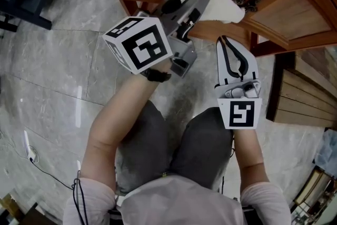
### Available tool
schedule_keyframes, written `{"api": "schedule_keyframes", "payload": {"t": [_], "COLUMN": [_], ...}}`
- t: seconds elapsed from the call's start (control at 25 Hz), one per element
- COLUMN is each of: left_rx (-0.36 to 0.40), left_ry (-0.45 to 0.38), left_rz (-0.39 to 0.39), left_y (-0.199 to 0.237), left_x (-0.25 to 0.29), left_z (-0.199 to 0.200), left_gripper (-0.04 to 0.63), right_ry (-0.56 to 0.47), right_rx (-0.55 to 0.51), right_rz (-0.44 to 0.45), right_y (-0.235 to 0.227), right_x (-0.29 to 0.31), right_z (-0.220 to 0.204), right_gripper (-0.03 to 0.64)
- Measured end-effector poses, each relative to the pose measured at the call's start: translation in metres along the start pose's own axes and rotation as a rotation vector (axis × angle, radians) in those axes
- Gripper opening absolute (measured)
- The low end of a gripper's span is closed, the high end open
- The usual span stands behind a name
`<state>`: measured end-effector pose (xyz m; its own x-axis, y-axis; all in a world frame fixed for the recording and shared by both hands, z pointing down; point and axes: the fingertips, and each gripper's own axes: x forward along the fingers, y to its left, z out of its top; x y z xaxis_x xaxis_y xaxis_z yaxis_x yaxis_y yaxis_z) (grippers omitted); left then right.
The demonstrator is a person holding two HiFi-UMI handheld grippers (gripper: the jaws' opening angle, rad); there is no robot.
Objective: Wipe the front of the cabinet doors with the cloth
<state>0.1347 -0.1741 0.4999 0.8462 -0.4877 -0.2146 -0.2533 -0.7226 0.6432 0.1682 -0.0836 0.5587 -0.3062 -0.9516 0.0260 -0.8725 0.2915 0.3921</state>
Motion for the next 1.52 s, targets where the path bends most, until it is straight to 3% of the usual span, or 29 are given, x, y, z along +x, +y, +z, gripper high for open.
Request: {"api": "schedule_keyframes", "payload": {"t": [0.64, 0.8, 0.96, 1.52], "left_rx": [0.007, 0.019, 0.019, -0.114], "left_ry": [-0.042, -0.070, -0.077, -0.015], "left_rz": [-0.019, -0.006, 0.058, 0.201], "left_y": [0.020, 0.019, 0.015, -0.051], "left_x": [-0.032, -0.035, -0.031, -0.061], "left_z": [0.021, 0.036, 0.052, 0.128], "left_gripper": [0.058, 0.058, 0.058, 0.057], "right_ry": [0.012, 0.036, 0.078, 0.171], "right_rx": [-0.038, 0.001, 0.086, 0.093], "right_rz": [0.036, 0.049, 0.075, 0.115], "right_y": [0.011, 0.009, 0.001, -0.005], "right_x": [0.022, 0.031, 0.033, 0.016], "right_z": [-0.021, -0.016, 0.004, 0.137], "right_gripper": [0.041, 0.041, 0.041, 0.041]}}
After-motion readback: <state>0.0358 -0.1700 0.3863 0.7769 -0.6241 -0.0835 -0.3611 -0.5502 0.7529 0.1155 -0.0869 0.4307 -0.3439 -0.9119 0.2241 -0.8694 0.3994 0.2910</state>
